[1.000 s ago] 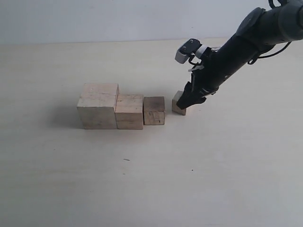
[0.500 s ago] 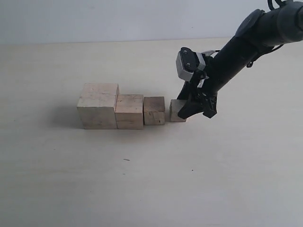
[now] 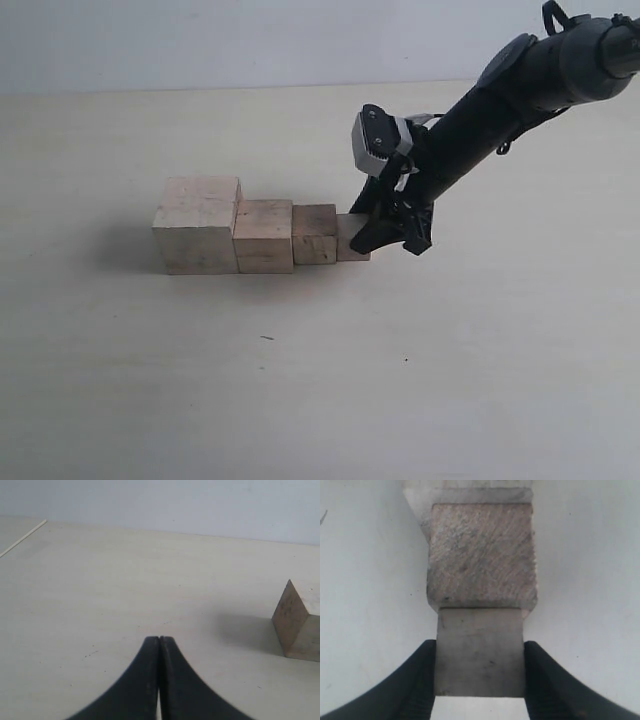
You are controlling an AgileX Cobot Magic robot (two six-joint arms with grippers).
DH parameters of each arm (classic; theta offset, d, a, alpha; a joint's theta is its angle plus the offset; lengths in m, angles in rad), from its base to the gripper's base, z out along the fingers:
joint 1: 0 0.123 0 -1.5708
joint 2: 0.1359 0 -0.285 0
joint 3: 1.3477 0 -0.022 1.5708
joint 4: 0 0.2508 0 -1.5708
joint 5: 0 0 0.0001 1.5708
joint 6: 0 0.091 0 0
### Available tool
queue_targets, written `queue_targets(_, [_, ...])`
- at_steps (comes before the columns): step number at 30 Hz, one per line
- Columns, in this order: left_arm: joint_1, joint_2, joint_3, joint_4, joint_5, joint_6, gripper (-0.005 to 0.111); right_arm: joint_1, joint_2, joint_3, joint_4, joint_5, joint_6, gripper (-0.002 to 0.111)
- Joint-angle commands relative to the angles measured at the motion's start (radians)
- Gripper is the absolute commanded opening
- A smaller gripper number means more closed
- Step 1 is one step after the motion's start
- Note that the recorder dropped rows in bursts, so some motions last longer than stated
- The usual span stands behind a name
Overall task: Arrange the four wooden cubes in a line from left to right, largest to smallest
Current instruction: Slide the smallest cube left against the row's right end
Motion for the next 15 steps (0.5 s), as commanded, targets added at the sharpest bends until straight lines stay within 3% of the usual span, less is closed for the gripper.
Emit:
queue_targets(1, [-0.007, -0.006, 0.000, 0.003, -0.012, 0.001, 0.000, 0.011, 0.025, 0.006, 0.014, -0.027, -0.007, 0.000])
queue_targets(8, [-0.007, -0.006, 0.000, 0.003, -0.012, 0.001, 0.000, 0.011, 0.025, 0.006, 0.014, -0.026, -0.005, 0.003])
queue_targets(15, [-0.007, -0.006, 0.000, 0.003, -0.012, 0.001, 0.000, 0.011, 0.025, 0.006, 0.014, -0.002, -0.001, 0.031])
